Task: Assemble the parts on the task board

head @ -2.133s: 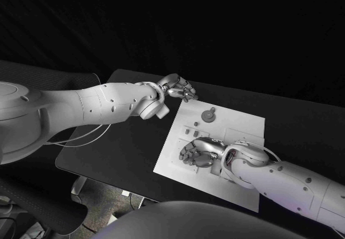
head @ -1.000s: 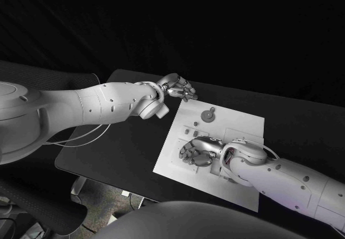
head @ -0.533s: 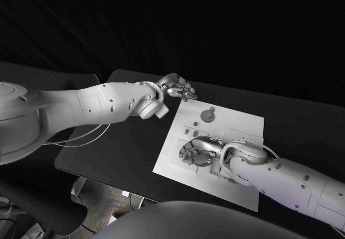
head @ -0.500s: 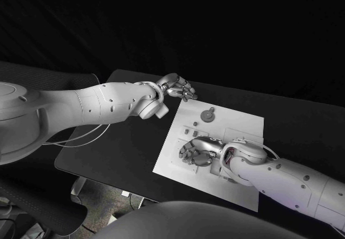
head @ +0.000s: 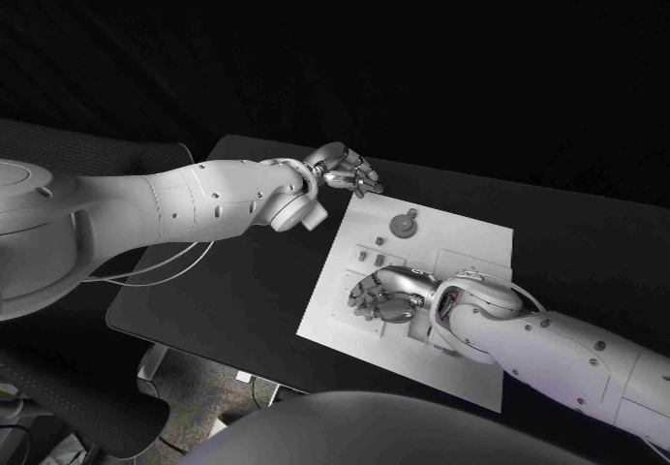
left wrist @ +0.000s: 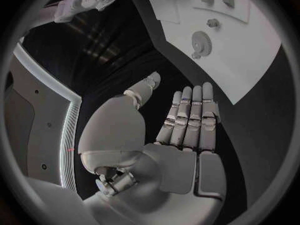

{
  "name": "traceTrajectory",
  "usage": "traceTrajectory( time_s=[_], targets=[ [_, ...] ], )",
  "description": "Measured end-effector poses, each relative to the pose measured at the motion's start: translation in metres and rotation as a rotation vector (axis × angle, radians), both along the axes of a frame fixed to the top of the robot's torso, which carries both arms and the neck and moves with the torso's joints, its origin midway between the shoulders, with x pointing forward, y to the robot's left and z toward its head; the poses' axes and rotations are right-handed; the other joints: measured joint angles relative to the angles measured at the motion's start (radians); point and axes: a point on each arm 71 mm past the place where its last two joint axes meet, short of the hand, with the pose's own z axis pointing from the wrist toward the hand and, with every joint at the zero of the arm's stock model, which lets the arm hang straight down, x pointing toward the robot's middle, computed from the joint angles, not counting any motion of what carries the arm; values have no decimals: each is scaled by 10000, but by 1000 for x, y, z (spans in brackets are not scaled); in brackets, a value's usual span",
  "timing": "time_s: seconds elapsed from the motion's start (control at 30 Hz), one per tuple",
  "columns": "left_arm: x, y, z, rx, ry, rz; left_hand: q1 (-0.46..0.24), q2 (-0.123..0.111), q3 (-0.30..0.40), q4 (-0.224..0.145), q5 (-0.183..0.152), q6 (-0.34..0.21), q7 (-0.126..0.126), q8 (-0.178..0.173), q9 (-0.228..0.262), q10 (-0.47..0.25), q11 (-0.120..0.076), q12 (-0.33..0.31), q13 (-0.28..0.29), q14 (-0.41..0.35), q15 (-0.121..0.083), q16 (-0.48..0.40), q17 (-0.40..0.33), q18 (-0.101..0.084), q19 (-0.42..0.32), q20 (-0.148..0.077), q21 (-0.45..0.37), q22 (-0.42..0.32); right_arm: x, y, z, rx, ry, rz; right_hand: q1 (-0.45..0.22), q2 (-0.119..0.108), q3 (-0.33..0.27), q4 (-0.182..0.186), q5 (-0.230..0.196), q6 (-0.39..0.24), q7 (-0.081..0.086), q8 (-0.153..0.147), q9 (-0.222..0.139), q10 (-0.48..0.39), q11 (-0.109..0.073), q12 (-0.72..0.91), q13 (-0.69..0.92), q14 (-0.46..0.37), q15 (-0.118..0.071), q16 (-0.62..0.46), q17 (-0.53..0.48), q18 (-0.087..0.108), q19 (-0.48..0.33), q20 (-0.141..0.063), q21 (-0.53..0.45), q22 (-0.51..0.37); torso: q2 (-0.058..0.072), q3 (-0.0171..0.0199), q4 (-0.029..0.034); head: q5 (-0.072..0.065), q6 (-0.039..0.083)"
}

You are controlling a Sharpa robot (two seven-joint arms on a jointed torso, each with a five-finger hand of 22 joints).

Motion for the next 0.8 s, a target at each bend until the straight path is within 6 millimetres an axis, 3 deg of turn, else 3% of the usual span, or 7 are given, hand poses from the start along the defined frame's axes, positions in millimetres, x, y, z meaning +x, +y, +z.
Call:
traceTrajectory(
  time_s=[0.1, 0.5, 0.63, 0.67, 0.73, 0.77, 0.8],
  targets=[
    [0, 0, 0, 2, 3, 1, 0, 0, 0, 0, 0, 0, 0, 0, 0, 0, 0, 0, 0, 0, 0, 0, 0, -2, 0, 0, 0, 0, 0, 0, 0, 17, 105, -8, -5, 63, 142, 60, 0, -27, -8, 1, 0, -33, -32, -3, -159, 55, 49, 8, -91, 0, 4, -5, 0, 0, 0, -2, -1, 7, 0],
    [0, 1, 0, 9, 8, 17, 0, 0, 0, 0, 0, 0, 0, 0, 1, 0, 0, 0, 0, 0, 0, 0, -1, -15, 0, 0, 0, 8, -1, -1, -1, 33, 289, -42, -46, 104, 279, 86, 0, -185, -67, 6, 2, -29, -29, -600, -530, 472, -43, 193, -315, -1, 301, -185, 130, 0, 0, -1, -2, 8, 0],
    [0, 1, 0, 10, 9, 18, 0, 0, 0, 0, 0, 0, 0, 0, -9, 35, 35, 0, -8, 0, 0, 0, -1, -29, 0, 0, 0, 7, -2, -4, -4, -52, 379, -52, -114, 171, 351, 158, 0, -224, -102, 9, 69, -18, -19, -1171, -673, 737, -21, 225, -424, -144, 533, -304, 186, 0, 1, 1, -5, 8, 0],
    [0, 1, 0, 11, 10, 20, 0, 0, 0, 0, 0, 0, 0, 0, -9, 35, 35, 0, -8, 0, 0, 0, -1, -42, 0, 0, 0, 7, -3, -4, -5, -69, 424, -54, -125, 183, 383, 190, 0, -274, -153, 9, 74, -19, -20, -1686, -720, 820, -10, 263, -455, -317, 675, -345, 186, 0, 1, 2, -5, 7, 0],
    [0, 1, 0, 12, 10, 21, 0, 0, 0, 0, 0, 0, 0, 0, -9, 35, 35, -4, -8, 0, 0, 0, -2, -80, 0, 0, 0, 7, -4, -5, -6, -73, 493, -51, -148, 204, 407, 214, 0, -275, -154, 10, 108, -20, -21, -1747, -797, 928, -31, 271, -516, -323, 739, -368, 186, 0, 1, 1, -6, 9, 0],
    [0, 1, 0, 12, 10, 22, 0, 0, 0, 0, 0, 0, 0, 0, -8, 35, 35, -36, -8, 0, 0, 0, -2, -80, 0, 0, 0, 7, -4, -5, -6, -74, 521, -57, -172, 228, 433, 240, 0, -275, -154, 10, 108, -20, -21, -1785, -829, 1006, -39, 272, -547, -474, 831, -426, 186, -1, 1, 1, -7, 11, 0],
    [0, 1, 0, 12, 10, 22, 0, 0, 0, 0, 0, 0, 0, 0, -8, 35, 35, -38, -8, 0, 0, 0, -2, -81, 0, 0, 0, 7, -4, -5, -6, -75, 530, -60, -182, 238, 446, 254, -1, -276, -155, 10, 108, -20, -21, -1841, -849, 1029, -48, 272, -569, -476, 854, -448, 186, 0, 0, 1, -8, 12, 0]
  ],
)
